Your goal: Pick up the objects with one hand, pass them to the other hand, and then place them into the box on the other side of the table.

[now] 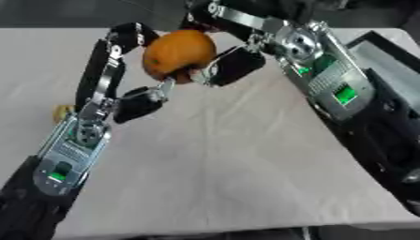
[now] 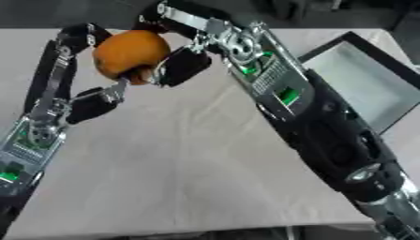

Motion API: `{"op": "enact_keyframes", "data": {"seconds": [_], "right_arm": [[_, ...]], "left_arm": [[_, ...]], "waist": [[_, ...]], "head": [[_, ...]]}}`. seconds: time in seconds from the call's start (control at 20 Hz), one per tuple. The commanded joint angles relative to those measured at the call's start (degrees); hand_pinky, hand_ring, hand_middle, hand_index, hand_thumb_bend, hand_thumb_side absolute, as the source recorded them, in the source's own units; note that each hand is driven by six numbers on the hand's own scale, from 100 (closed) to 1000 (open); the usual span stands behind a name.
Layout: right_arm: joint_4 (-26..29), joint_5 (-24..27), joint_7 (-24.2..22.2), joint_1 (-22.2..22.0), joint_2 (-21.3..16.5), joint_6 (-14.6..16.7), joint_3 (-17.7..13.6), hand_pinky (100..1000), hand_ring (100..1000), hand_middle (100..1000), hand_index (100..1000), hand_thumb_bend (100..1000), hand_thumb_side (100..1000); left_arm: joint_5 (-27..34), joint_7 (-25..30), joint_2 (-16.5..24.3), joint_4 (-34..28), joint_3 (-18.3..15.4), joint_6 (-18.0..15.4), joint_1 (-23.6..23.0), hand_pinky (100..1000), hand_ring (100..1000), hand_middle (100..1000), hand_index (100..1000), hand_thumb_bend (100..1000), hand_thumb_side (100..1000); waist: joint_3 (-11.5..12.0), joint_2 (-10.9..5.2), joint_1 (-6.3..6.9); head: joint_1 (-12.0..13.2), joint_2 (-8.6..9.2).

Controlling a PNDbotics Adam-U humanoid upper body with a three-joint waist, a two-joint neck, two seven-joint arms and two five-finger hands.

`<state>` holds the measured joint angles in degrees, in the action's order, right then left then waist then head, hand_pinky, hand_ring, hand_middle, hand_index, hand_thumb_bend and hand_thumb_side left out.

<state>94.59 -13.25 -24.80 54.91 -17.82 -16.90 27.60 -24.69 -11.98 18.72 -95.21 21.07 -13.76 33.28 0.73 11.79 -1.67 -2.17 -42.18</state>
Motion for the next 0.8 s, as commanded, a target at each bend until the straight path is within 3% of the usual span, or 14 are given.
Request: {"op": "enact_keyframes", "data": {"seconds": [0.05, 0.3, 0.45, 0.5, 0.8], "right_arm": [[0.5, 1.2, 0.0, 0.6, -0.4, 0.3, -0.4, 935, 760, 575, 559, 294, 100], [2.2, 3.1, 0.3, 0.0, -1.6, -0.1, -0.7, 935, 755, 574, 562, 305, 100], [2.9, 3.7, 1.0, -0.3, -2.0, -0.7, -1.2, 935, 753, 570, 565, 299, 100], [3.1, 3.9, 1.2, -0.4, -2.1, -0.8, -1.4, 935, 752, 568, 565, 296, 100], [4.1, 4.8, 2.5, -1.0, -2.7, -1.4, -2.5, 937, 750, 566, 564, 295, 100]], "left_arm": [[0.0, -0.3, 0.4, -1.5, 0.0, -0.1, 0.6, 748, 557, 529, 527, 100, 100], [-0.1, -0.6, 0.4, -1.1, -0.1, 0.3, 0.4, 752, 561, 540, 573, 100, 100], [-0.8, -0.5, 0.5, -0.7, -0.2, 1.3, 0.2, 783, 614, 622, 692, 378, 131], [-1.3, -0.4, 0.6, -0.5, -0.3, 1.8, 0.1, 800, 644, 669, 753, 493, 231], [-2.8, -1.9, 0.6, 0.7, -0.7, 5.6, -0.4, 817, 679, 710, 831, 584, 378]], "waist": [[0.0, -0.75, 0.18], [0.0, -0.71, 0.19], [-0.1, -0.72, 0.19], [-0.1, -0.73, 0.2], [-0.3, -0.73, 0.28]], "head": [[-0.1, -0.06], [-0.2, -0.1], [-0.3, -0.01], [-0.3, 0.09], [-0.4, 0.4]]}}
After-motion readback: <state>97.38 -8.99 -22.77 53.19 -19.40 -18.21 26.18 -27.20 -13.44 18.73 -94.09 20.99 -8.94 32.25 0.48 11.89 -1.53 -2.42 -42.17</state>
